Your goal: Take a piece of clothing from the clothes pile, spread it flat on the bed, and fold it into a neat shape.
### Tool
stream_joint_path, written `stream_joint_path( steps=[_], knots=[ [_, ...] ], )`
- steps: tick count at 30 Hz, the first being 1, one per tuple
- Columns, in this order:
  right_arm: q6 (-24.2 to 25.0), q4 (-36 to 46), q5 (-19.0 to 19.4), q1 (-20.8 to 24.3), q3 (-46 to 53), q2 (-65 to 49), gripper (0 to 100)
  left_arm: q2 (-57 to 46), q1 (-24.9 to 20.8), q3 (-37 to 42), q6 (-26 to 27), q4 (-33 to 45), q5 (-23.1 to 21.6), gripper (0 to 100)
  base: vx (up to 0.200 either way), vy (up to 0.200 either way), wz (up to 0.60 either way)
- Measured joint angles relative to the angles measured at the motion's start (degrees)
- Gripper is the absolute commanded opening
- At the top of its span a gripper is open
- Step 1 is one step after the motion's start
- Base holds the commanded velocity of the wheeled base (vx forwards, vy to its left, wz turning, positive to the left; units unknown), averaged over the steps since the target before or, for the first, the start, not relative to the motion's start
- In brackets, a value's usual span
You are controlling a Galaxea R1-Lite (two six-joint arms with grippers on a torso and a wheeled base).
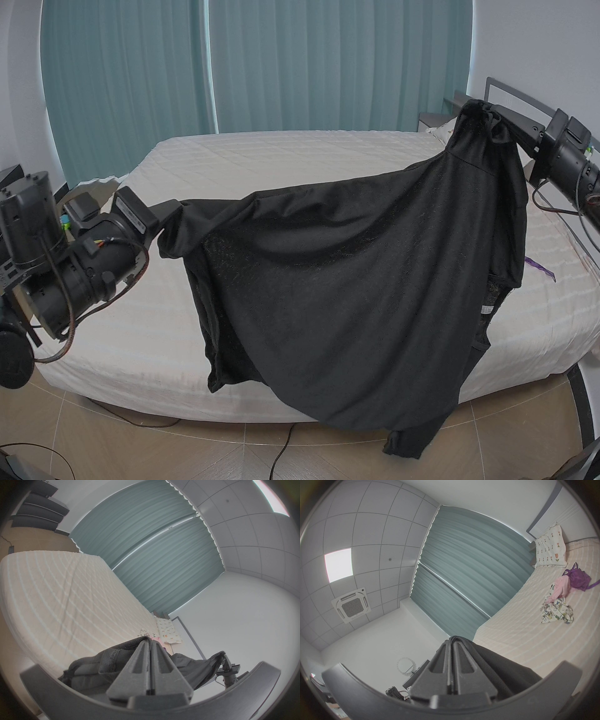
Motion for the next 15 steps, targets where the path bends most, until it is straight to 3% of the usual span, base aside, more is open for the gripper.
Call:
stream_joint_path(
  steps=[4, 15],
  knots=[
    [-1.0, -4.3, 0.1, -0.1, -1.1, 4.8, 0, 4.8, 1.3, -1.9, 0.0, 0.0, -0.1, 0, 0.2, 0.0, 0.0],
    [-1.6, -4.3, -0.1, 0.0, -8.0, 14.5, 0, 15.7, 2.5, -6.3, 0.0, 0.0, 0.0, 0, 0.2, 0.0, 0.0]
  ],
)
